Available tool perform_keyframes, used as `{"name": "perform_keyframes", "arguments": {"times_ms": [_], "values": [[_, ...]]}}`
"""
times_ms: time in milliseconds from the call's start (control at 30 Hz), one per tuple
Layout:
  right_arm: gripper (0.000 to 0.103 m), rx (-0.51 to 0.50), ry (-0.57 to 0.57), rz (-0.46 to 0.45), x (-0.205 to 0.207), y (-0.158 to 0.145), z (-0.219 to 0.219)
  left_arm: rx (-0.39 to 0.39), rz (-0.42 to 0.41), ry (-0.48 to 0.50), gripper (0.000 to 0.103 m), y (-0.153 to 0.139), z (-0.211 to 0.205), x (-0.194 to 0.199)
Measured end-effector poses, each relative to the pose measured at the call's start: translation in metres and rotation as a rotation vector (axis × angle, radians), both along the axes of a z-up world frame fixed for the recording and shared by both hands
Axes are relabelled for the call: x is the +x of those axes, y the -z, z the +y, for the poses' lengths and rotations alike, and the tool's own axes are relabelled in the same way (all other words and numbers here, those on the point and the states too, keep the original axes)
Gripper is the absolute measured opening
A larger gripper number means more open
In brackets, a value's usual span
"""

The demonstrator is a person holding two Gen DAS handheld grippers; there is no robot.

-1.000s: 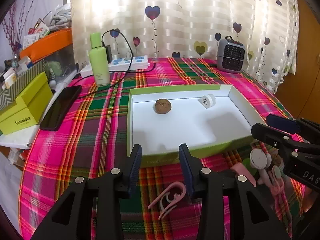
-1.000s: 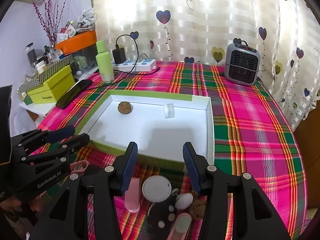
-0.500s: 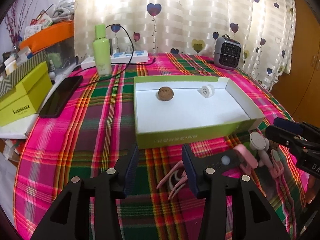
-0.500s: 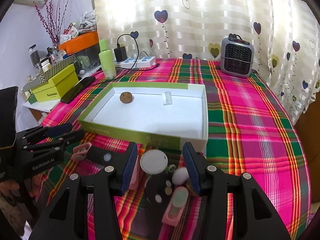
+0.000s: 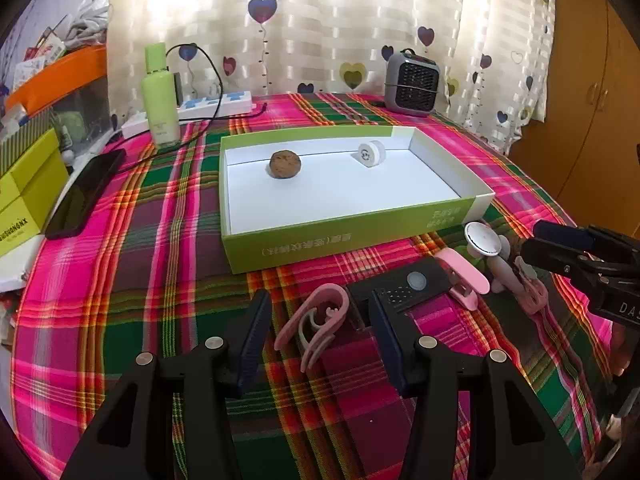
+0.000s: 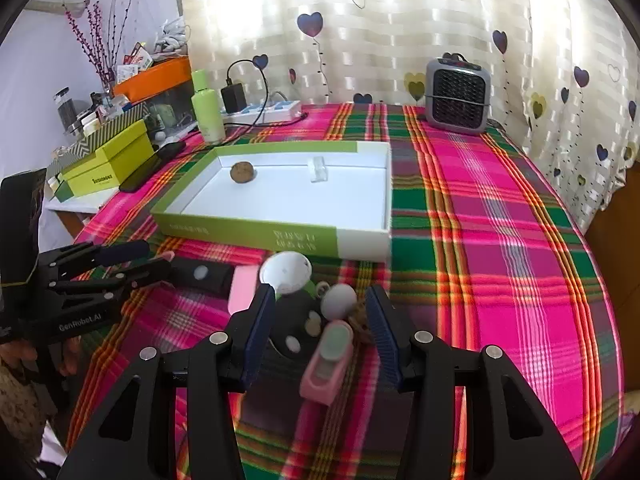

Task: Organize objects
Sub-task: 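Grasp the second walnut with the right gripper while the left gripper approaches the pink clip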

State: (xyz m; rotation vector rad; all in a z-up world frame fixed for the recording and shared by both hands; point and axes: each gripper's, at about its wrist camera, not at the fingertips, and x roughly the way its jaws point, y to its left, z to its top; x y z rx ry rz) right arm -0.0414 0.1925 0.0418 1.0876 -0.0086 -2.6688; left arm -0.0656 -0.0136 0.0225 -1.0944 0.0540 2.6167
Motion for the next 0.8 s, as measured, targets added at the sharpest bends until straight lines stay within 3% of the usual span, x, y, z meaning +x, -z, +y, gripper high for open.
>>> {"name": "perform_keyframes", "arguments": {"times_ms": [467,800], "values": [[0.048,-0.023,0.024,-0.052,0.004,0.014,0.018,0.025,-0.019,0.008,0.049,0.0,0.0,0.0],[0.048,-0.043,0.067,-0.042,-0.001,0.013,0.03,0.045,-0.034,0.027,0.049,0.001,0.002,0.004]]}}
